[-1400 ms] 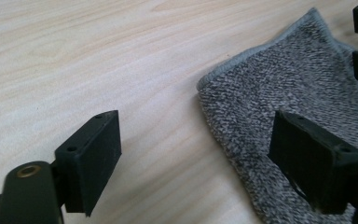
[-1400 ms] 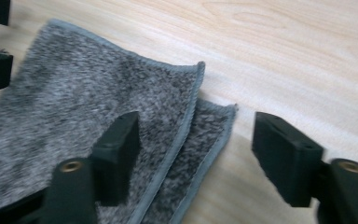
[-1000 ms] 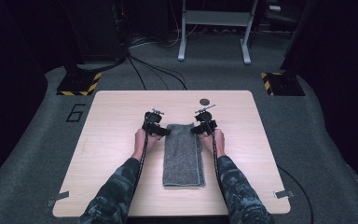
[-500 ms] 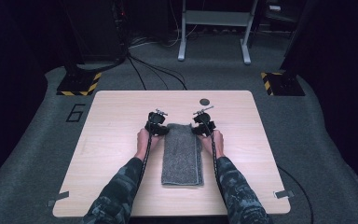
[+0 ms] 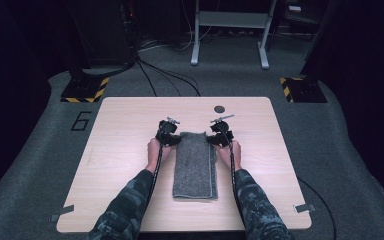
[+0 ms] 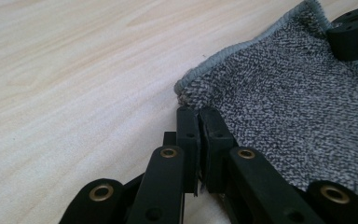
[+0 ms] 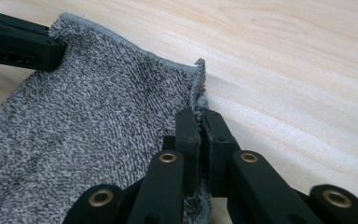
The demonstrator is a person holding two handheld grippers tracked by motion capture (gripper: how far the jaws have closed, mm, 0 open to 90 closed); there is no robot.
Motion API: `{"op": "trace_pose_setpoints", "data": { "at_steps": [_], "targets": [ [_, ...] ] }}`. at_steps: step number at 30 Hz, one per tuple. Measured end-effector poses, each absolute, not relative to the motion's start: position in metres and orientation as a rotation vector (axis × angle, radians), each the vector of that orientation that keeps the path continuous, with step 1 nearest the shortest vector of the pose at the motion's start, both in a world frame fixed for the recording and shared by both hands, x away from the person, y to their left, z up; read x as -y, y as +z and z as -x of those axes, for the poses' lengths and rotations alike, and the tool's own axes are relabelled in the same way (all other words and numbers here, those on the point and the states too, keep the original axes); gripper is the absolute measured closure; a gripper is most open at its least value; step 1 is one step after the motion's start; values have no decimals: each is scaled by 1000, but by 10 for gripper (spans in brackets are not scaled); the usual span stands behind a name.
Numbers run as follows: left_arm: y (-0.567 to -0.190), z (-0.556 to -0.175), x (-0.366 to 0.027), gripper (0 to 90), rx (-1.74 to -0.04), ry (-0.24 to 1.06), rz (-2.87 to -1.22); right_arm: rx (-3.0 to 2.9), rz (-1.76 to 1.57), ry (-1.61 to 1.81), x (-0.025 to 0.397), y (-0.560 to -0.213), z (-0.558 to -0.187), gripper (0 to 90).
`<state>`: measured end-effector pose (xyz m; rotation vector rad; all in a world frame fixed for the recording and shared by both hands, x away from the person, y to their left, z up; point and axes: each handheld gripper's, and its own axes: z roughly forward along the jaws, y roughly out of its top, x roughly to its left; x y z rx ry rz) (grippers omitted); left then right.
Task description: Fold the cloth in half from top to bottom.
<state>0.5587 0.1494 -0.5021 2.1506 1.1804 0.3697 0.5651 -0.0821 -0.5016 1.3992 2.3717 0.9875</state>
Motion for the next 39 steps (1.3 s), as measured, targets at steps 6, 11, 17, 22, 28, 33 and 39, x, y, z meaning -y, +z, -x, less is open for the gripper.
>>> {"op": "trace_pose_setpoints", "data": {
  "at_steps": [6, 11, 17, 22, 28, 33, 39],
  "targets": [
    [-490, -555, -153, 875, -1147, 394, -2124, -2352, -1358, 1011, 83, -491, -562, 868],
    [-475, -551, -155, 875, -1110, 435, -2099, -2306, -1299, 1042, 82, -476, -557, 868],
    [-462, -549, -156, 875, -1086, 472, -2072, -2281, -1259, 1082, 85, -459, -556, 869],
    [-451, -548, -156, 875, -1066, 492, -2061, -2268, -1247, 1082, 84, -449, -554, 868],
    [-436, -546, -155, 875, -1034, 526, -2054, -2239, -1204, 1113, 87, -436, -553, 869],
    [-422, -546, -155, 875, -1005, 550, -2037, -2213, -1162, 1125, 89, -423, -552, 868],
    [-421, -545, -156, 874, -1001, 551, -2033, -2191, -1134, 1140, 89, -418, -550, 868]
  ]
}}
